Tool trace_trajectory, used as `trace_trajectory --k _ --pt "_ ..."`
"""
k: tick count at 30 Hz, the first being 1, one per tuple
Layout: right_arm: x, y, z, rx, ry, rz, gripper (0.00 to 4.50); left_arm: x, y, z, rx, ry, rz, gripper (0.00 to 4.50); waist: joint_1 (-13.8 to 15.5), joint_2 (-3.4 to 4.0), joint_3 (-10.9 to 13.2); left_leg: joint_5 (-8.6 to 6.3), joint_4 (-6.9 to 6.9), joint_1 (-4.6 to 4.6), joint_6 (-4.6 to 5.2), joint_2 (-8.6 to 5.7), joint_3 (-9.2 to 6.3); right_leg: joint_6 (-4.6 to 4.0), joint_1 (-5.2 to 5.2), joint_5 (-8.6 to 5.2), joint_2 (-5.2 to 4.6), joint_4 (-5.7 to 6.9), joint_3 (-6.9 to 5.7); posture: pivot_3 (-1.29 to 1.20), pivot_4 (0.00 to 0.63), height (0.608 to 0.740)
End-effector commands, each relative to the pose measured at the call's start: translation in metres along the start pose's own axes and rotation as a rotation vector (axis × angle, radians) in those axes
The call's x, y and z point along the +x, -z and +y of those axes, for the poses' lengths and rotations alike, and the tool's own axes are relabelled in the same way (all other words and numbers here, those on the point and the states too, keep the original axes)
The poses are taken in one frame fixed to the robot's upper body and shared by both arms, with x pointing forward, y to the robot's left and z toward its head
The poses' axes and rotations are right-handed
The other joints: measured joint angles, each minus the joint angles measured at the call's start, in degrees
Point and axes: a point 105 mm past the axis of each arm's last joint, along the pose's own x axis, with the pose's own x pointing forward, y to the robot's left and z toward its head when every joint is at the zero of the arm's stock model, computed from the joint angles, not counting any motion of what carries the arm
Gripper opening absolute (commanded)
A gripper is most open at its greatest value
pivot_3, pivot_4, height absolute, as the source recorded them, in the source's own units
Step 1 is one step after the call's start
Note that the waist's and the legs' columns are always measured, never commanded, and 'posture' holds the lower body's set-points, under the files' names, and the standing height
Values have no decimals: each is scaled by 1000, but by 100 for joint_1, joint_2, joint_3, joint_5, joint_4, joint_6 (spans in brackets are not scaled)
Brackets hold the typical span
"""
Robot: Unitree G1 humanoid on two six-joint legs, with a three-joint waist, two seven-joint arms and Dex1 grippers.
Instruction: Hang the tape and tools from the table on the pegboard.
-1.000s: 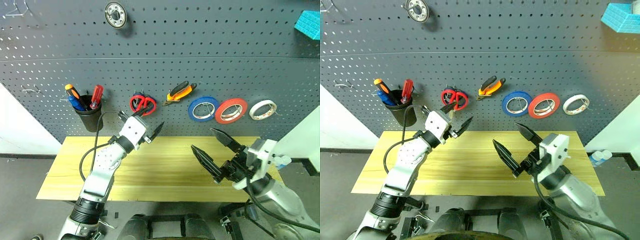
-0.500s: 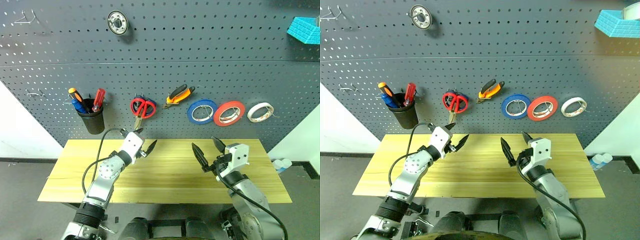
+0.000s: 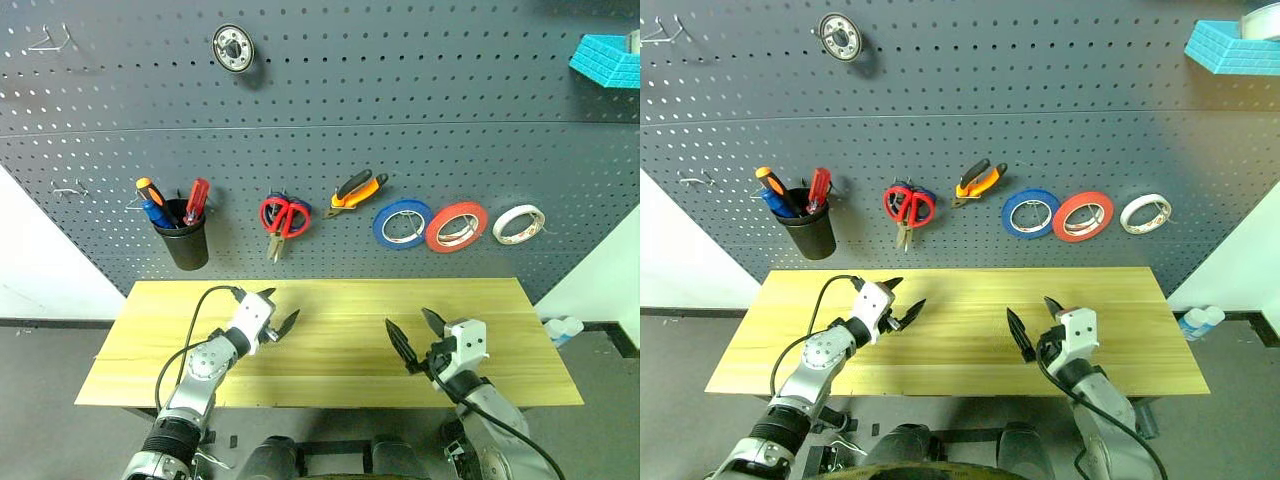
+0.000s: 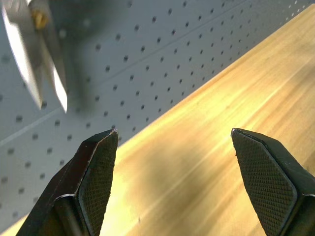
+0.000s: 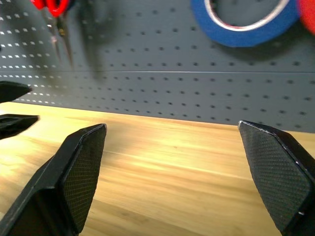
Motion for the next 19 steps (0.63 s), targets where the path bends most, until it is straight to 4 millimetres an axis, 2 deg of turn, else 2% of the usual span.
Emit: trace_trajectory --k 1,11,19 --pt "0 -11 -7 -3 30 -68 4500 -2 -2 6 1 -7 -16 3826 -1 8 -16 0 0 0 0 0 0 0 0 0 0 0 0 -54 0 723" --pt "-10 -2 -19 -8 73 -58 4500 -8 2 -3 -42 44 -10 3826 -1 13 -26 -2 0 1 2 0 -1 0 0 -1 0 0 0 -62 0 723" --pt "-13 -2 -21 -12 79 -53 4500 -6 -15 -10 -67 53 -50 3826 -3 16 -28 -2 0 2 2 1 -1 0 2 -1 -1 0 1 -67 0 723"
